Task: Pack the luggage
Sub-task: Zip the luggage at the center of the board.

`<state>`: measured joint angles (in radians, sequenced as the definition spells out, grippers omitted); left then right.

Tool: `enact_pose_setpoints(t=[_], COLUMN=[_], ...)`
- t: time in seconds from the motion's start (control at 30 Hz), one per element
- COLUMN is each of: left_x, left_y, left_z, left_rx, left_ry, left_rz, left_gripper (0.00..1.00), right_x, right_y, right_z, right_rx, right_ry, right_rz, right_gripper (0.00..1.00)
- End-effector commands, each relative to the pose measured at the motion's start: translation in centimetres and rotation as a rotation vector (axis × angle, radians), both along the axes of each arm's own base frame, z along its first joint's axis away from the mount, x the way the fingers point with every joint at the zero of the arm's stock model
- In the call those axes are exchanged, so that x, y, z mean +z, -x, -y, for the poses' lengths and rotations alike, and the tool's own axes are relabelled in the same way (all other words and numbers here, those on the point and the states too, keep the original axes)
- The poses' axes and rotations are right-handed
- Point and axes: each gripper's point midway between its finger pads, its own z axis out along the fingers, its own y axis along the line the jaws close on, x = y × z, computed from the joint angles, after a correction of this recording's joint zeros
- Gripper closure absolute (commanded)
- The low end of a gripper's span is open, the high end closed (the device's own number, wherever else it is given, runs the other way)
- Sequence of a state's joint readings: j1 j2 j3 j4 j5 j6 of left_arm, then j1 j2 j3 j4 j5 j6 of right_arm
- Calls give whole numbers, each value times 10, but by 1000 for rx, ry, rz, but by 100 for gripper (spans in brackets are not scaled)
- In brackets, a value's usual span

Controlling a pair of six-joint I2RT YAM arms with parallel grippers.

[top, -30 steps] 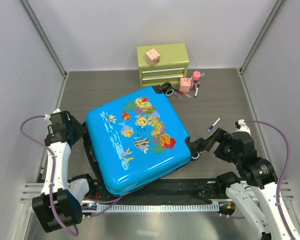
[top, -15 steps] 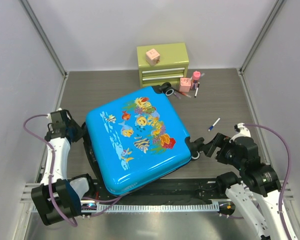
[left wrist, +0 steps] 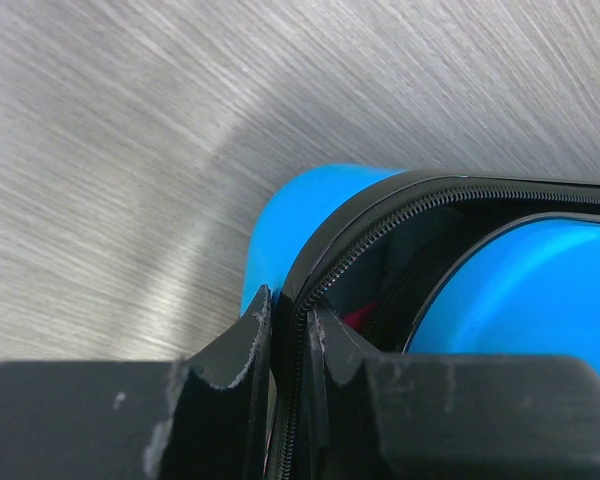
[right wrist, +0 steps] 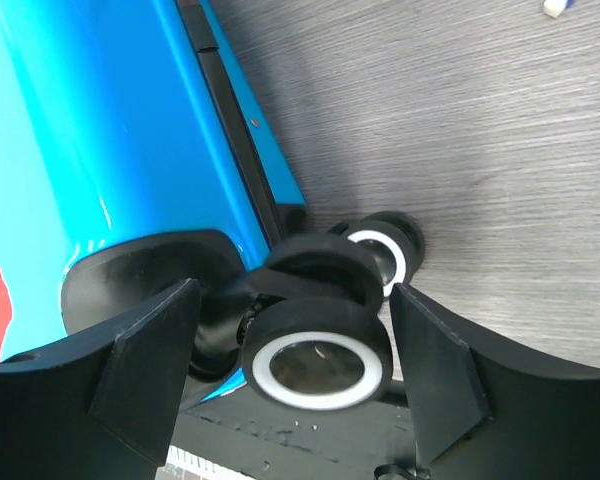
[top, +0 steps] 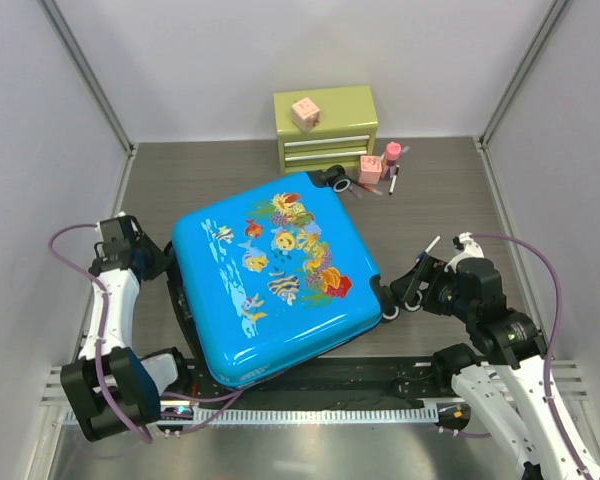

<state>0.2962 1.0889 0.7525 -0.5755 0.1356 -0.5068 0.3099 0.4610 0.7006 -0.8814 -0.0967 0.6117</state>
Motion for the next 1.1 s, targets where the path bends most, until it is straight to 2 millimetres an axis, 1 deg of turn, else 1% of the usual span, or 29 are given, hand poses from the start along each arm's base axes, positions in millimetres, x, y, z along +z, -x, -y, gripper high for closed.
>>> enact_pose_setpoints(t=[0.0,0.07,0.1,0.17,0.2,0.23,0.3,0.33,0.37,0.4,0.47,0.5,0.53,0.57,0.6,0.63,0.7,0.73,0.8,0.83,0.87,0.9,0.93,0.97,1.0,1.03,1.07], left_x=[4,4,5,10,5,10,6,11,13,6,12,12,13,13,14,16,17,19,19,21,27,28,32,41,42,46,47], left_y=[-23,-32,-35,-44,-47,-55,-63,-72,-76,-81,-95,-99,-109,-114,-119,-127,-134,-138,-139,-138,-137,-134,-132,-130,-125,-122,-118], left_z=[7,7,7,6,7,7,7,6,7,7,7,7,5,4,4,4,5,5,3,3,2,1,0,-2,-2,-7,-9], left_rx=[-30,-35,-38,-39,-41,-44,-41,-44,-44,-43,-47,-45,-48,-45,-48,-53,-59,-61,-57,-55,-51,-46,-43,-38,-32,-13,-4], left_ry=[61,73,76,83,98,108,129,129,142,156,173,178,179,179,177,173,171,172,167,164,154,145,136,119,111,81,65], left_rz=[54,61,63,80,66,88,80,101,108,89,117,117,124,122,125,128,130,135,135,139,154,151,158,179,173,175,174], left_gripper=[100,100,100,100,100,100,100,100,100,100,100,100,100,100,100,100,100,100,100,97,83,77,69,49,40,34,25], right_x=[-10,-15,-16,-18,-19,-18,-20,-19,-21,-19,-17,-11,-9,-8,-1,2,5,5,1,0,-1,-4,-3,-3,-6,-5,-4], right_y=[1,2,2,3,3,3,7,8,10,12,16,16,18,21,21,22,27,27,31,30,30,33,29,29,29,28,28], right_z=[0,0,0,-2,-1,-1,0,0,0,1,4,5,6,8,8,9,7,8,4,1,-1,-8,-11,-13,-14,-16,-16], right_rx=[4,6,7,16,14,13,11,11,13,15,8,10,13,14,24,28,54,69,103,123,135,166,173,177,182,189,193], right_ry=[10,10,10,8,10,10,11,10,11,9,22,28,34,45,48,50,56,68,68,66,56,33,18,10,6,-1,-4], right_rz=[-21,-31,-36,-48,-49,-45,-60,-60,-70,-67,-70,-57,-56,-68,-53,-51,-55,-55,-77,-74,-75,-86,-71,-69,-71,-65,-61], right_gripper=[21,23,26,28,29,31,34,34,34,33,28,27,27,25,24,24,23,22,21,21,19,18,16,15,14,14,14])
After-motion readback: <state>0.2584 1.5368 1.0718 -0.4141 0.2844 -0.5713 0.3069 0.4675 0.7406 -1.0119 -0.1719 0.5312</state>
